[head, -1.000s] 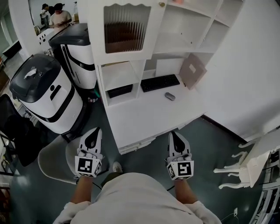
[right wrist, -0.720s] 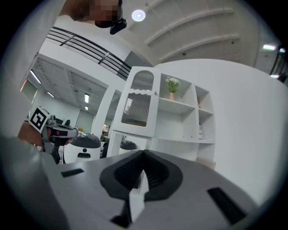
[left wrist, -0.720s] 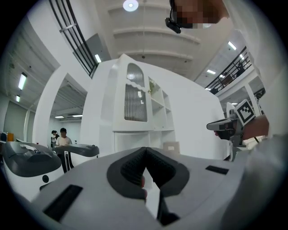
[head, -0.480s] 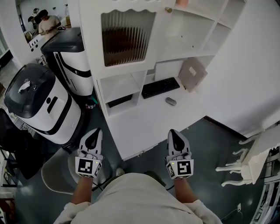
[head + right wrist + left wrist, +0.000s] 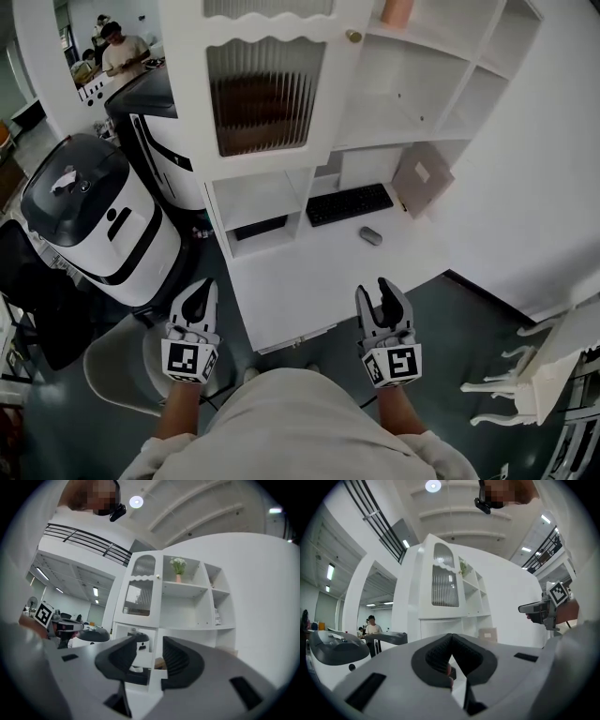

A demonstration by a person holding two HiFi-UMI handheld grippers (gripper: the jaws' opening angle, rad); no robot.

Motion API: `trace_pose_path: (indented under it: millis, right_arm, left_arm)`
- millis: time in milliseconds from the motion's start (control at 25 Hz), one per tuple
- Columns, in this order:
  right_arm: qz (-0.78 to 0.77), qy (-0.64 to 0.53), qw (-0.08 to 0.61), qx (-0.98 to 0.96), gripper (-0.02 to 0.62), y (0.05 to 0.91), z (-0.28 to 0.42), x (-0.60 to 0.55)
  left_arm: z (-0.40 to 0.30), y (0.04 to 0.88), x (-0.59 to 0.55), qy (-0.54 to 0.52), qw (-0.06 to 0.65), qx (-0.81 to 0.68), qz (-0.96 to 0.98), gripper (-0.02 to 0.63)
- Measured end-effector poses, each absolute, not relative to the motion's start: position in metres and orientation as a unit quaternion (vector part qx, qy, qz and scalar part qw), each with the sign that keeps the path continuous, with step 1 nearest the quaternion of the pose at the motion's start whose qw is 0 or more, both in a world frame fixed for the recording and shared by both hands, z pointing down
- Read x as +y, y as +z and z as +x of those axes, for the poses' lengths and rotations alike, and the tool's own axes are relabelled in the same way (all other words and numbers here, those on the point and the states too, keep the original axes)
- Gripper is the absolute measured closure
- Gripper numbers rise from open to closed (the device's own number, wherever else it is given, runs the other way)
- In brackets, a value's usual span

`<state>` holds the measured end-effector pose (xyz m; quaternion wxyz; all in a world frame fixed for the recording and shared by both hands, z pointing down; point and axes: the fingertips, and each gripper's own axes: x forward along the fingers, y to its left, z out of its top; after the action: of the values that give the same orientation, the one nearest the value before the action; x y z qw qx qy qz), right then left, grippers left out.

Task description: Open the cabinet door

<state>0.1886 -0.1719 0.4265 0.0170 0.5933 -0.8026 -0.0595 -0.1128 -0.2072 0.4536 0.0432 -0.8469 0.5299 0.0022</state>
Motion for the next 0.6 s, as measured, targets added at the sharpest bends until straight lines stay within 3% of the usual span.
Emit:
trace_pose_path:
  millis: [200, 600]
  right_arm:
    - [0.595, -0.063, 0.001, -0.801, 0.4, 0.415, 0.208, -0.17]
    - [0.606, -0.069, 0.006, -0.793, 0.416, 0.408, 0.227, -0.175]
  left_arm:
    - [-0.108, 0.459, -0.207, -0.003, 0.042, 0.541, -0.84, 0.607]
    - [-0.101, 0.457, -0.212, -0.002, 0.046, 0.54, -0.841, 0.607]
